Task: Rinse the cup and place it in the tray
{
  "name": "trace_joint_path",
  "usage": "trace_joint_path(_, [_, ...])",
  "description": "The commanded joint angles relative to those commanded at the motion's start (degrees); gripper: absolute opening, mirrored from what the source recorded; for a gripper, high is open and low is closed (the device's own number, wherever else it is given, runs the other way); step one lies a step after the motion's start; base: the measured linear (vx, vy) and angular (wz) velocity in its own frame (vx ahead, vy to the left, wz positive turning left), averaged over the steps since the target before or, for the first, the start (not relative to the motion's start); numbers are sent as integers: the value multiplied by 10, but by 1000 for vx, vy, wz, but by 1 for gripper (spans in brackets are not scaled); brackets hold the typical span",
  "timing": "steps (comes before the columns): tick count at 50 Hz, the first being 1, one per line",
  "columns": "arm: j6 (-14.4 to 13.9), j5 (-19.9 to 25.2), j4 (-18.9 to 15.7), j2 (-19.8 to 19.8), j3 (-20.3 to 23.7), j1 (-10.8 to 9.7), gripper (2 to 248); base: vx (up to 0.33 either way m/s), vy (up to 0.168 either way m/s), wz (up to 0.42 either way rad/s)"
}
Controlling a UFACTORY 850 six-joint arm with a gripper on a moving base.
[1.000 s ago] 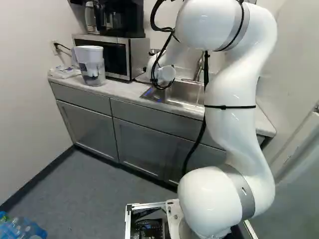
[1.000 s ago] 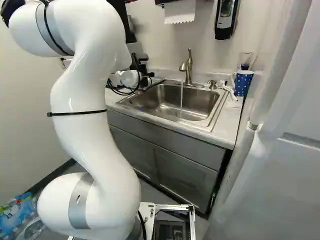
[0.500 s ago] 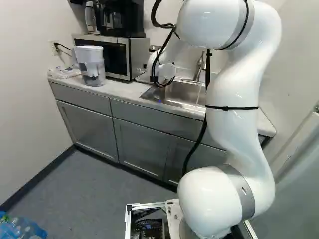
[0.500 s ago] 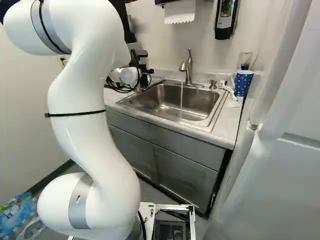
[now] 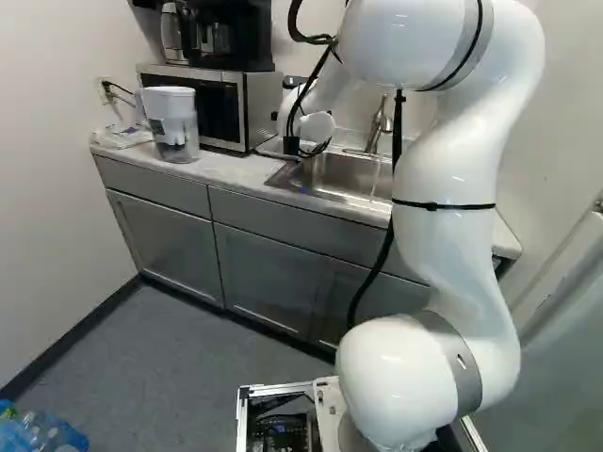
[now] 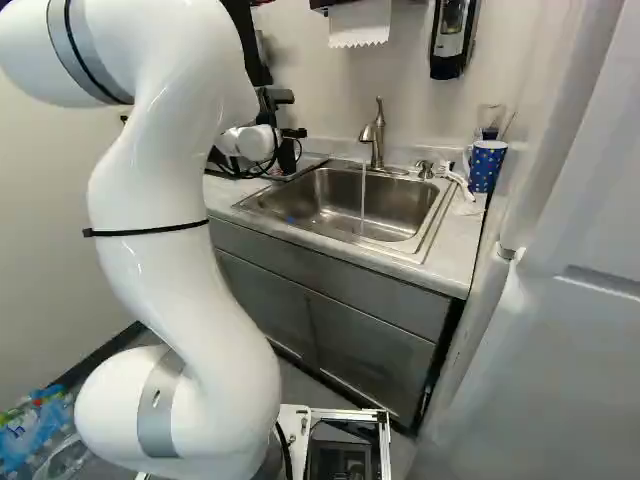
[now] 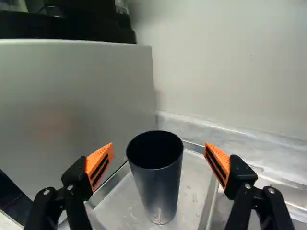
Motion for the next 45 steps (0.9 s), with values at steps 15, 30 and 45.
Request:
trace_joint_path(15, [0, 0, 0, 9, -7, 0, 247, 0, 0, 0])
trace_joint_path(30, [0, 0, 0, 18, -15, -1, 247, 0, 0, 0])
trace_joint_path(45, [0, -7, 0, 27, -23, -9, 247, 0, 0, 0])
